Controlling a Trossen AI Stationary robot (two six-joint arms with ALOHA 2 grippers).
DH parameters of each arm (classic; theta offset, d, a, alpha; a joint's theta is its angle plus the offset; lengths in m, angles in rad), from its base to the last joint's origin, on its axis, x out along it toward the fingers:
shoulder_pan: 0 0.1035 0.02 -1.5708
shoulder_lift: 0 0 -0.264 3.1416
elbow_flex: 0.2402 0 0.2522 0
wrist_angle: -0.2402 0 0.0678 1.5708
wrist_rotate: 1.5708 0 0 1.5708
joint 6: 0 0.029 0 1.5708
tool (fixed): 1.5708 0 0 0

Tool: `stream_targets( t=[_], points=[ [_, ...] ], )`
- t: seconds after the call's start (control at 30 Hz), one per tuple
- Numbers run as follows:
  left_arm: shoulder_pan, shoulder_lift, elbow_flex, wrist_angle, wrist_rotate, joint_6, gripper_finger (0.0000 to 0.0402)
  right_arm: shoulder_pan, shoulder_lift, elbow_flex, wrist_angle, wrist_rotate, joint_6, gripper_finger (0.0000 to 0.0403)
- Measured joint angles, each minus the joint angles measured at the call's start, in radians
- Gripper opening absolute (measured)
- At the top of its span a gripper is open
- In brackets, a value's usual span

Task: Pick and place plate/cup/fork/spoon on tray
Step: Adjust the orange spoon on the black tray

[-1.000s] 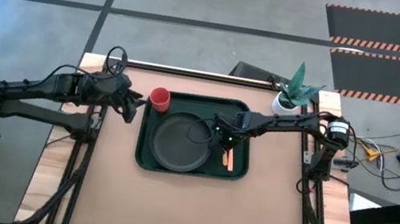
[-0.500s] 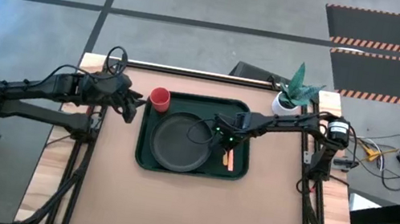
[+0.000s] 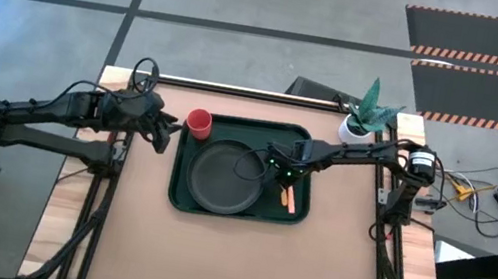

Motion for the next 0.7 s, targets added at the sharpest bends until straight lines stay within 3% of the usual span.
stream_targets(
  t=[0.33, 0.7],
  points=[
    [0.000, 0.003, 0.000, 0.000, 0.000, 0.000, 0.0114, -0.002, -0.079, 0.000, -0.031, 0.026, 0.010, 0.0008],
    [0.000, 0.006, 0.000, 0.000, 0.000, 0.000, 0.0114, -0.003, -0.032, -0.036, -0.034, 0.024, 0.009, 0.0008]
  ],
)
